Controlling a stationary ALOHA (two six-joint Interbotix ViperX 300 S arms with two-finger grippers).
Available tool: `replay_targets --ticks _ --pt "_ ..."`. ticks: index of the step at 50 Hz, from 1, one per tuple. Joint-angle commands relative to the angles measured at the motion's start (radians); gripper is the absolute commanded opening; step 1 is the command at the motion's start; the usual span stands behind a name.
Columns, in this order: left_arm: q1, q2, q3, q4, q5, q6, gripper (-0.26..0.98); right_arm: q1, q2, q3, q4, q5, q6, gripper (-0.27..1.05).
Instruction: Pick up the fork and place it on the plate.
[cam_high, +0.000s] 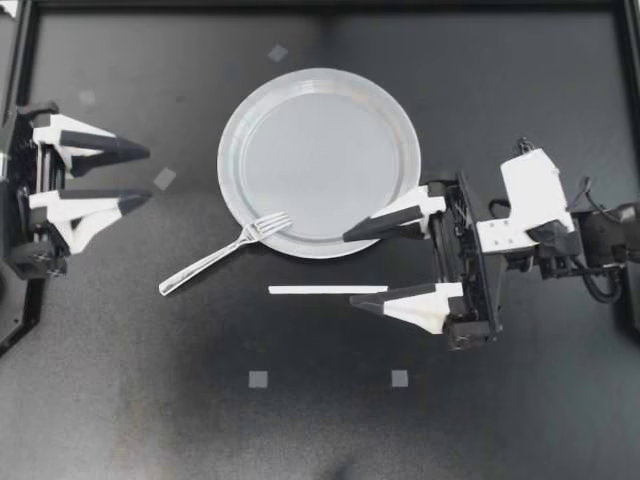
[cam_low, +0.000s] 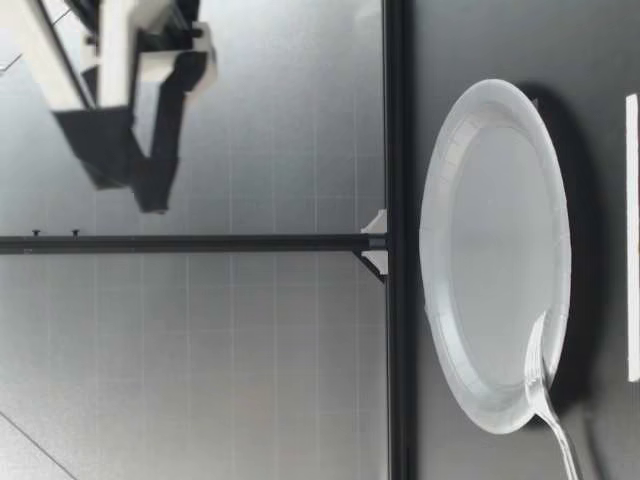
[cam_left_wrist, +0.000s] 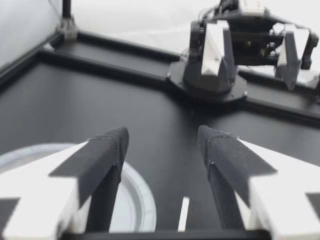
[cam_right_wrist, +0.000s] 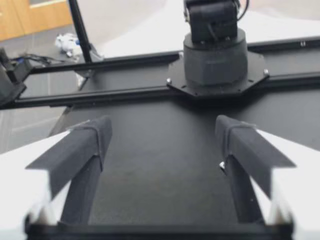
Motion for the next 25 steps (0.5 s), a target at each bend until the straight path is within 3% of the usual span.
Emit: replay_targets --ticks 1,25 --pt "0.002 0.005 -0.012 0.002 0.005 0.006 0.57 0.002 -0.008 -0.026 0.003 -0.012 -0.002 0.77" --pt "0.002 0.005 -0.015 0.003 0.005 0.003 0.57 0.0 0.005 -0.037 0.009 -0.011 0.006 0.77"
